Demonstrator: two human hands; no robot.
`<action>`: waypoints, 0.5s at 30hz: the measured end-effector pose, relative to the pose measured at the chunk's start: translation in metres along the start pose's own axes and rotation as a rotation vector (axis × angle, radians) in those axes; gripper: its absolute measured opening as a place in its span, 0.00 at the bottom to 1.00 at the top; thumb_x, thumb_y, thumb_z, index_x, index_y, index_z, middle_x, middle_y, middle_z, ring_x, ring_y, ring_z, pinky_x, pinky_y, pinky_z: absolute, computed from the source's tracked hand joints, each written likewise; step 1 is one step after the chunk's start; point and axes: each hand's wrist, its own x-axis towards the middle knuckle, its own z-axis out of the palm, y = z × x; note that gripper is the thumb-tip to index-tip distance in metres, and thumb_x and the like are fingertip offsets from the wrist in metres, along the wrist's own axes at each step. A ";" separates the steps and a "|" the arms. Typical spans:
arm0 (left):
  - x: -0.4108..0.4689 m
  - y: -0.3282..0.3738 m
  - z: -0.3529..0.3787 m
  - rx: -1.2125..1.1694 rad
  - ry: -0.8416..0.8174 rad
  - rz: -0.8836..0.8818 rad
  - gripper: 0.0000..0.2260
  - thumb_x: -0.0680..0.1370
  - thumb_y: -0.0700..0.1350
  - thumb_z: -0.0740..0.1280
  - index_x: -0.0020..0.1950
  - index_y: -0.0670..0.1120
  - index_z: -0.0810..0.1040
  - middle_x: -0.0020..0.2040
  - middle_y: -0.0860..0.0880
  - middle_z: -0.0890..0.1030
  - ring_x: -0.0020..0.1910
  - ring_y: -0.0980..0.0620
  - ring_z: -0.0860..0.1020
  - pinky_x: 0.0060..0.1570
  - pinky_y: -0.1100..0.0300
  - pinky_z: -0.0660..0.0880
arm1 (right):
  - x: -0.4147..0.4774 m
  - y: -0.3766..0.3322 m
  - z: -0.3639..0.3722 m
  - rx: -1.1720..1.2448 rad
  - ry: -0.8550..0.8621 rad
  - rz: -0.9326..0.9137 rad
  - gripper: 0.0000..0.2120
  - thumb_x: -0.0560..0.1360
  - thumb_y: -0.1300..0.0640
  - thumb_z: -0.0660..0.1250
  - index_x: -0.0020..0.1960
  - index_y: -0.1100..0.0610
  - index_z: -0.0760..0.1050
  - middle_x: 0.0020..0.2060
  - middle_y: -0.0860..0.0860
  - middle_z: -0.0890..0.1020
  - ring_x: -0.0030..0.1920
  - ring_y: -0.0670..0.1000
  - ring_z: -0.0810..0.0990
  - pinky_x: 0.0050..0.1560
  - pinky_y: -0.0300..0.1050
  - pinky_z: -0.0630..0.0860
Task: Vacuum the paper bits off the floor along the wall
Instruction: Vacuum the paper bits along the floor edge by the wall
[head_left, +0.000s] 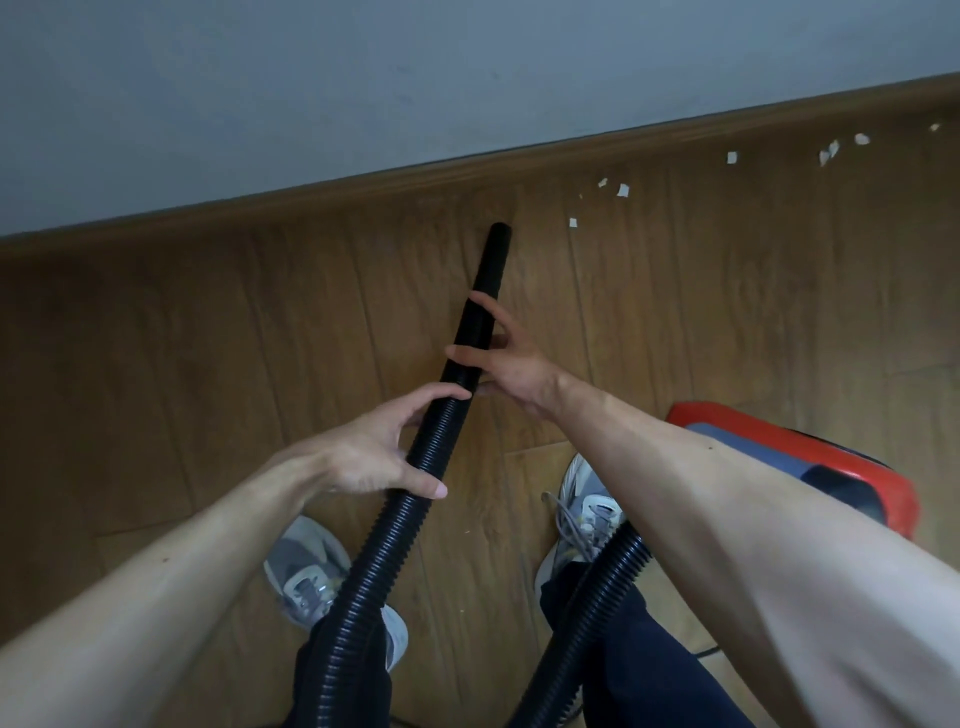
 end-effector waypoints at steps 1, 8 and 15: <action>0.002 0.003 0.002 0.007 -0.005 -0.001 0.41 0.69 0.32 0.77 0.69 0.67 0.66 0.65 0.51 0.69 0.47 0.49 0.83 0.46 0.58 0.81 | -0.001 0.000 -0.004 0.011 0.007 -0.003 0.38 0.72 0.62 0.75 0.74 0.41 0.63 0.67 0.58 0.71 0.63 0.60 0.77 0.51 0.55 0.83; 0.023 0.029 0.019 0.061 -0.034 0.003 0.40 0.69 0.32 0.76 0.69 0.66 0.66 0.65 0.54 0.69 0.52 0.50 0.79 0.47 0.61 0.80 | -0.010 -0.003 -0.039 0.054 0.061 -0.014 0.38 0.72 0.63 0.75 0.74 0.41 0.63 0.66 0.57 0.72 0.62 0.59 0.78 0.46 0.50 0.84; 0.047 0.045 0.035 0.083 -0.041 0.006 0.40 0.68 0.32 0.77 0.66 0.70 0.68 0.65 0.53 0.69 0.58 0.47 0.78 0.55 0.50 0.81 | -0.013 -0.010 -0.072 0.058 0.067 -0.020 0.38 0.73 0.63 0.74 0.74 0.40 0.62 0.66 0.57 0.73 0.60 0.58 0.79 0.45 0.49 0.83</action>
